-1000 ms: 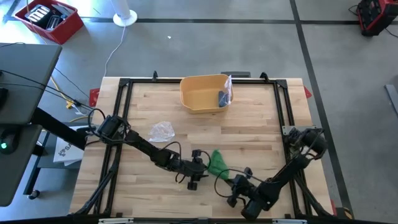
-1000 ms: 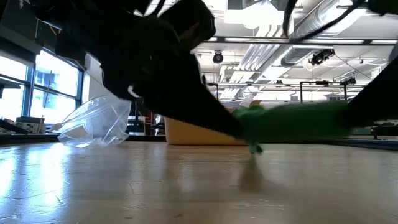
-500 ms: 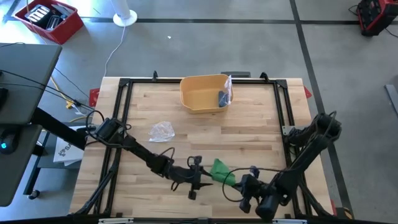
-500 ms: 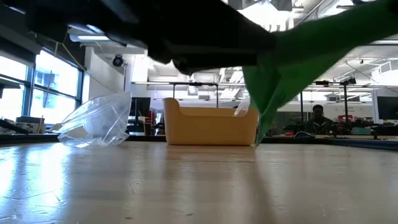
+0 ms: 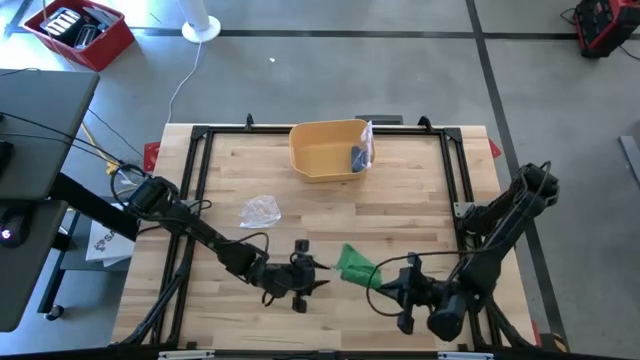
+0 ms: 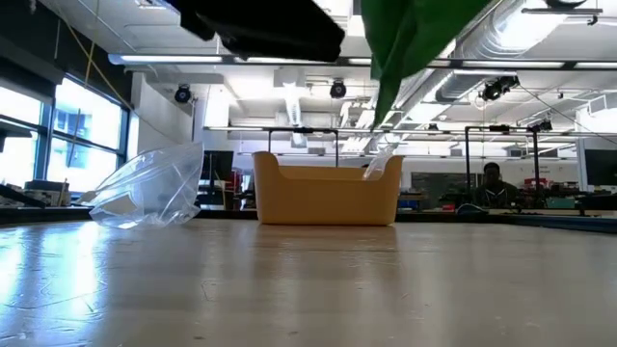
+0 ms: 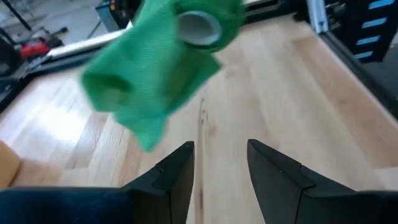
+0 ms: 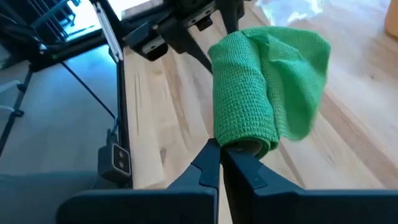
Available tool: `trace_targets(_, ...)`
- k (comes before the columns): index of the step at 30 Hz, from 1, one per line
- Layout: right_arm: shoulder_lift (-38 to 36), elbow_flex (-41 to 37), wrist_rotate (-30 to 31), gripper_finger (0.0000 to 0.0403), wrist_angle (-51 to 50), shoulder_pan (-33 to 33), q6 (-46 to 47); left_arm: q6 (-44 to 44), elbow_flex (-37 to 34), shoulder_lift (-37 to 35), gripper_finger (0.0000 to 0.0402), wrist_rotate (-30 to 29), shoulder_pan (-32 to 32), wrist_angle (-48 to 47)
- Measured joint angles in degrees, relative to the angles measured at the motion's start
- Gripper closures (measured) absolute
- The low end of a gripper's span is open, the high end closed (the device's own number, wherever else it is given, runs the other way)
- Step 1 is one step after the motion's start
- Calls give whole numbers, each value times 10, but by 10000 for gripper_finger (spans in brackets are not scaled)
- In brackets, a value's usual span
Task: Roll bandage
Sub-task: Roll the green bandage
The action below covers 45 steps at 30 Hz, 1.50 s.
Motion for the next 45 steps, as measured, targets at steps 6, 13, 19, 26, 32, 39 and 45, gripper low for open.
trace_targets(6,-20,0,17,403,33,3,-50,33,0,6,259,-7,-11,55)
trace_targets(13,-36,0,21,403,101,3,-131,121,0,7,259,-36,2,172)
trace_targets(19,-37,0,20,403,109,3,-143,189,0,7,259,-71,4,243)
trace_targets(26,-37,0,20,403,111,3,-143,186,-1,7,259,-112,4,250)
trace_targets(32,-37,0,20,403,111,3,-143,166,-1,7,259,-98,-6,251)
trace_targets(39,-37,0,14,403,110,3,-143,125,-1,7,259,-158,-54,209)
trace_targets(45,-37,0,12,403,106,3,-144,84,-61,7,259,-77,-42,337)
